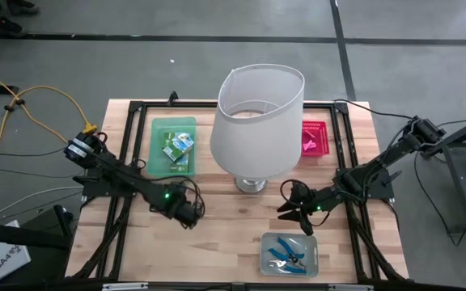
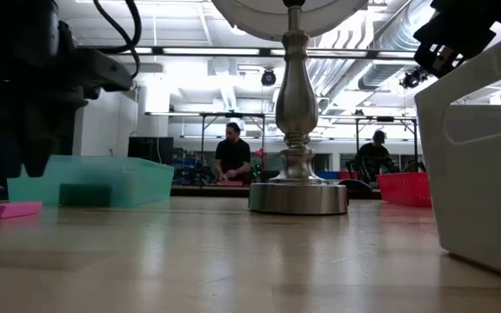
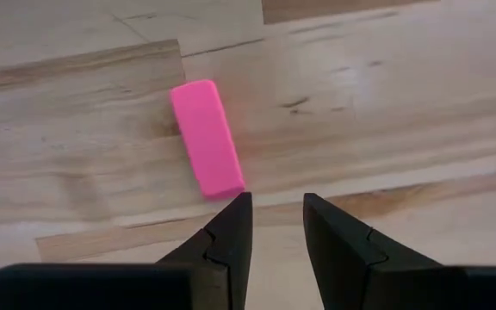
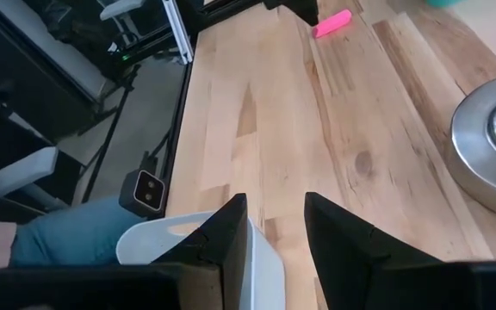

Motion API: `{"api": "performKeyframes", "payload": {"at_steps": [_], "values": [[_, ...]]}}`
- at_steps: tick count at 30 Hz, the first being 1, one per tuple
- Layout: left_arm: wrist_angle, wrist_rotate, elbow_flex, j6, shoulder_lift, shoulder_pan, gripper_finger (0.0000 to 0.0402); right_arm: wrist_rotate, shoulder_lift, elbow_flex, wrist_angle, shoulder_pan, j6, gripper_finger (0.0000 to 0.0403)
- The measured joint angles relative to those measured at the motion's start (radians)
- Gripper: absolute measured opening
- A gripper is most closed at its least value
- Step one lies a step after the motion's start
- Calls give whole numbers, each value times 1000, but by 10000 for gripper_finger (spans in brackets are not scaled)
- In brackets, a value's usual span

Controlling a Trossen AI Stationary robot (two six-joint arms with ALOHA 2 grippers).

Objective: Pick & Place School Supplies
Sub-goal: Put the pink eraser into the red bin

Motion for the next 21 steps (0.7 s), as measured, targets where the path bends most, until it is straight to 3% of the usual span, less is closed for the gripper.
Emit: {"api": "performKeyframes", "payload": {"at_steps": [10, 17, 21], "values": [[-64, -9, 0, -142, 0, 12, 99, -25, 0, 0, 0, 0, -46, 110], [-75, 144, 0, -223, 0, 19, 99, -51, 0, 0, -1, 0, -73, 110], [-75, 156, 0, -264, 0, 34, 99, -80, 0, 0, -1, 0, -99, 110]]}}
